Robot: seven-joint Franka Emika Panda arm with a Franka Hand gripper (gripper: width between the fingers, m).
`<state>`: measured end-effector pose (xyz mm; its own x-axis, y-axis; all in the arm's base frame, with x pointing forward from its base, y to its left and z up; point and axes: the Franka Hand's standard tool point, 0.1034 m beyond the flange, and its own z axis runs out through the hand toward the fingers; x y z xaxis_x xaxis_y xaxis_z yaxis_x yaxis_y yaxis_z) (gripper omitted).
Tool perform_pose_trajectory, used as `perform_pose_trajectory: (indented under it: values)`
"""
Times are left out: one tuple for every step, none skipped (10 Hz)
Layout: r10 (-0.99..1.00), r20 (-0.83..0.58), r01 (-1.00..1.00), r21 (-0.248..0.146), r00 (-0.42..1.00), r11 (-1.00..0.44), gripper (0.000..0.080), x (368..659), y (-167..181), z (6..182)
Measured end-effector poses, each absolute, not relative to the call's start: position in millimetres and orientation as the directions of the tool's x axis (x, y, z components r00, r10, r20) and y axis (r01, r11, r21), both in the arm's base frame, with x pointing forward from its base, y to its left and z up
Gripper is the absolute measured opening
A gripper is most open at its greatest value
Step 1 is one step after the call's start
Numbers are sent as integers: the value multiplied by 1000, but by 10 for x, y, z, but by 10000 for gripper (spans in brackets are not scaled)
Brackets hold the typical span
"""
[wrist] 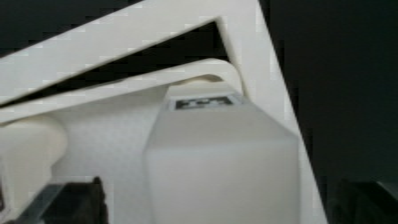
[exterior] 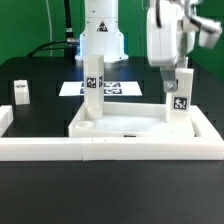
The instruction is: Assemble desk
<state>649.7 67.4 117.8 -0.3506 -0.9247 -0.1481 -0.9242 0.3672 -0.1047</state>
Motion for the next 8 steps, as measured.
perform_pose_trajectory:
  values:
    - [-934,-158,-935,-109,-319,338,647,6467,640,1304]
    - [-942,-171,-941,-132,-288,312,648,6495,540,1509]
    - [-943,-175,-939,-147,-284,310,648,6506,434,1627]
    - [-942,-173,-939,-147,-286,312,648,6504,428,1612]
    - [-944,-170,-940,-144,-283,308,648,6500,444,1588]
    - [-944,-170,-940,-145,-284,308,648,6501,441,1589]
    - [-944,-170,-940,-144,-283,308,648,6501,442,1588]
    - [-944,-170,-940,-144,-283,308,648,6501,442,1587]
